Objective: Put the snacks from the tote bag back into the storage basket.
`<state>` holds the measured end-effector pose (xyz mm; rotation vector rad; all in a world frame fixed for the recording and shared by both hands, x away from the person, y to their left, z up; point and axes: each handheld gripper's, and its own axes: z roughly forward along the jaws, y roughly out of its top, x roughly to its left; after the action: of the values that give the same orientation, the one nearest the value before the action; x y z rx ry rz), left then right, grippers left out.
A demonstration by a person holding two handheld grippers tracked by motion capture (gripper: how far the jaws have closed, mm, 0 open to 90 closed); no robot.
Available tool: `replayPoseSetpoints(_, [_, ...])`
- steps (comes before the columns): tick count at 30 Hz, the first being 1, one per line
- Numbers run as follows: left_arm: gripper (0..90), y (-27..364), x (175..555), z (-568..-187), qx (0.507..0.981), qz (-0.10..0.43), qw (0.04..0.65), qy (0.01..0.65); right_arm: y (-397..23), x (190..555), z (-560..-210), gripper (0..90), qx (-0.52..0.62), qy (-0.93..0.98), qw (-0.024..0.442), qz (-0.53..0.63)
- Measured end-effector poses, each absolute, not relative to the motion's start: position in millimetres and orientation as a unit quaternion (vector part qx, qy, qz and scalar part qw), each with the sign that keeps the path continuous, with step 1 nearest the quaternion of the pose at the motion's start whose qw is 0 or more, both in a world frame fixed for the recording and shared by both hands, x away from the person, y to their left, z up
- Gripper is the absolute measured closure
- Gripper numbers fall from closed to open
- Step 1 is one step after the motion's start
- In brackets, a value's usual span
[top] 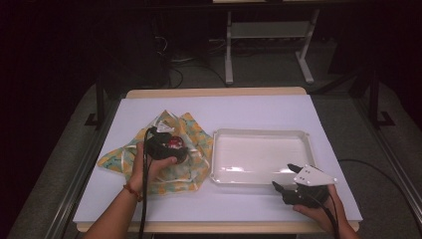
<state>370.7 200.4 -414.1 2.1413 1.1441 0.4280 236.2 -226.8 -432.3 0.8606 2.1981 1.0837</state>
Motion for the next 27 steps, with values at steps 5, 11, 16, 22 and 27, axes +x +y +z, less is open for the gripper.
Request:
replayPoseSetpoints(5, [25.2, 200.3, 370.5, -414.2, 0.818, 0.165, 0.332, 0.440, -226.7, 236.4, -432.6, 25.0, 0.321, 0.816, 0.268, 0.401])
replayPoseSetpoints(11, [25.2, 200.7, 369.6, -414.0, 0.819, 0.166, 0.331, 0.439, -226.9, 236.3, -432.3, 25.0, 0.320, 0.815, 0.269, 0.401])
replayPoseSetpoints(16, [25.3, 201.2, 369.5, -414.2, 0.820, 0.166, 0.332, 0.435, -227.3, 236.2, -431.7, 25.0, 0.321, 0.814, 0.269, 0.402])
replayPoseSetpoints(22, [25.3, 201.2, 369.6, -414.1, 0.821, 0.166, 0.332, 0.433, -227.9, 235.9, -431.3, 24.9, 0.321, 0.813, 0.271, 0.403])
replayPoseSetpoints(27, [25.4, 200.9, 369.8, -413.9, 0.821, 0.167, 0.331, 0.434, -228.0, 235.8, -431.0, 25.0, 0.321, 0.813, 0.271, 0.403])
